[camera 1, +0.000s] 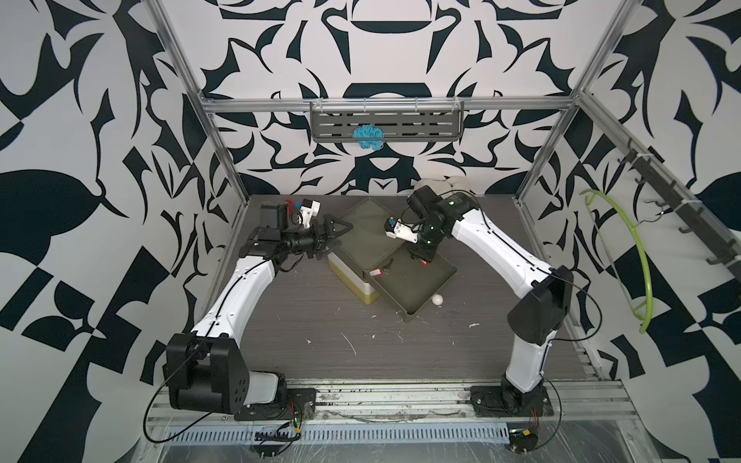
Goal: Take the keys out of the drawer
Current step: Pick up the key from the drawer, then place the key at the center of the board.
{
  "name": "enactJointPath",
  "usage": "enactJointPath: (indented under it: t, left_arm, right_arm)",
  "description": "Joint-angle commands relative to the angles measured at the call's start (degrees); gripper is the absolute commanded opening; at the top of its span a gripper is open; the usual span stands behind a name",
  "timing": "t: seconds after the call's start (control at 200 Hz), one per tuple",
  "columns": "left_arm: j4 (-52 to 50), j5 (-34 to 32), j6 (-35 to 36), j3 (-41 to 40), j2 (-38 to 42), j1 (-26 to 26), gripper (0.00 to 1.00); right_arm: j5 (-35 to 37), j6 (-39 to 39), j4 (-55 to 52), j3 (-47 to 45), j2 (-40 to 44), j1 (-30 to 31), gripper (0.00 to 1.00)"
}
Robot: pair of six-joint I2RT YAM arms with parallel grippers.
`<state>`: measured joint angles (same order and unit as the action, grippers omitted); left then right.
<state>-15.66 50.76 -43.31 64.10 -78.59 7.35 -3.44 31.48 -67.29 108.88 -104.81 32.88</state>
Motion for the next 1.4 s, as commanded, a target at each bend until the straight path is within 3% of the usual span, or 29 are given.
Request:
enactJointPath:
  t: [0.0, 0.105, 0.295, 0.44, 0.55, 0.755, 1.16, 1.24, 1.305, 1.395]
  left_arm:
    - [-10.8, -5.48, -0.2, -4.09, -2.27, -0.32, 0.99]
    - [-10.67, -5.46, -0.52, -3.95, -2.09, -0.33, 0.99]
    - [-10.82, -6.27, -0.64, -3.35, -0.99, -0.37, 0.99]
    - [-10.89, -7.59, -0.72, -2.49, 0.68, -0.32, 0.99]
    - [-11.0, -8.64, -0.72, -1.52, 2.25, -0.32, 0.99]
    - [-12.01, -10.08, -1.08, -1.46, 4.83, -0.02, 0.99]
    - [-15.17, -12.26, -1.24, -2.66, 8.43, 0.82, 0.99]
    - [-15.11, -12.35, -1.58, -2.83, 8.36, 0.82, 0.99]
    - [-15.06, -12.49, -1.69, -2.66, 8.27, 0.91, 0.99]
    - [-15.05, -12.62, -1.78, -2.28, 8.14, 0.86, 0.99]
  right_arm:
    - [-6.2, -6.28, 3.18, 1.12, 6.67, -2.13, 0.0]
    - [-8.86, -11.74, 8.32, -1.53, 10.54, -6.18, 0.0]
    - [-5.23, -23.57, 16.65, -9.61, 16.39, -17.2, 0.0]
    - [-3.94, -32.01, 19.14, -16.62, 17.06, -25.14, 0.0]
    - [-6.78, -35.72, 20.84, -22.68, 15.78, -28.65, 0.0]
    - [-9.97, -39.87, 25.23, -31.69, 11.18, -29.65, 0.0]
    - [-13.08, -42.03, 24.63, -34.91, 1.09, -29.73, 0.02]
    - [-13.12, -41.77, 24.7, -35.13, 0.68, -29.74, 0.08]
    - [-12.43, -41.81, 24.75, -35.44, 0.66, -29.8, 0.22]
    - [-12.33, -41.59, 24.77, -35.8, 1.29, -29.9, 0.31]
